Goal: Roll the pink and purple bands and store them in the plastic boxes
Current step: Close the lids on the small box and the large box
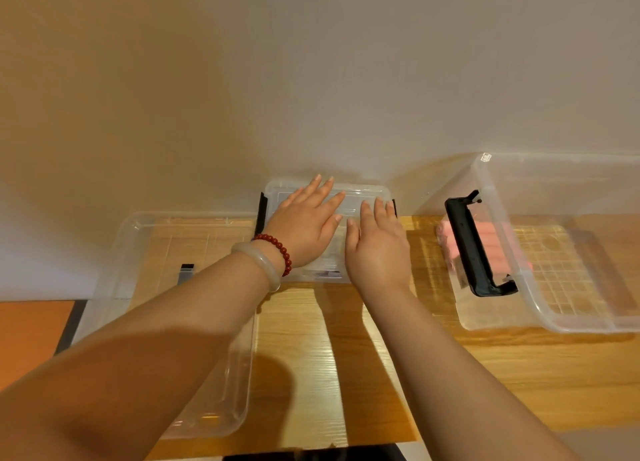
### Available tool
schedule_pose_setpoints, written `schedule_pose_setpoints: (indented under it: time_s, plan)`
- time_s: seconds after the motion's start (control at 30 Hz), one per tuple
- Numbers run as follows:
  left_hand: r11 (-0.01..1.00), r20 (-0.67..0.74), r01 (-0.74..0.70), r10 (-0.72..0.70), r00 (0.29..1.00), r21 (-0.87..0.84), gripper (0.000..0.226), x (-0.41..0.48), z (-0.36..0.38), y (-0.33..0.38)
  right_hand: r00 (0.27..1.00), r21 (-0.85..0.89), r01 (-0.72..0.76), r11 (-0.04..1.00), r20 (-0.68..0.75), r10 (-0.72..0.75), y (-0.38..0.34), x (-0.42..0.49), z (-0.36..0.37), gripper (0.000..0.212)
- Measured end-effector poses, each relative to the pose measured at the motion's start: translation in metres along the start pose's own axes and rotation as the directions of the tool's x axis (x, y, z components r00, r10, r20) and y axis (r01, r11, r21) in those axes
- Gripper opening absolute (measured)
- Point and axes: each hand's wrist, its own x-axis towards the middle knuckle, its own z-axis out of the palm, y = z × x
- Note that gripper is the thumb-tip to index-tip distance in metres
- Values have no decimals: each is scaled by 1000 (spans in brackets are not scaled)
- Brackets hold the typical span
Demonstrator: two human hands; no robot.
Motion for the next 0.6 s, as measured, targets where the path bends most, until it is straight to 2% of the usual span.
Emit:
schedule_pose_setpoints:
  time_s: [0.13,0.33,0.43,0.5,0.6]
  plan:
    - [1000,-14,-5,6,1000,28,50,-28,-10,-23,999,21,51,998,-13,-51,-37,-21,10,52]
    - [998,-36,60,-59,998,26,50,-86,-13,-69,987,37,160,986,6,-160,-84,-57,36,55]
    - [994,-32,109,-109,994,4,50,-116,-8,-98,979,99,195,976,-78,-188,-107,-79,53,65]
    - [989,-8,150,-150,989,8,51,-134,-3,-116,967,109,230,967,-135,-215,-118,-94,66,58]
    - [977,54,212,-212,976,7,52,-157,8,-140,965,91,240,966,-132,-227,-128,-116,87,49]
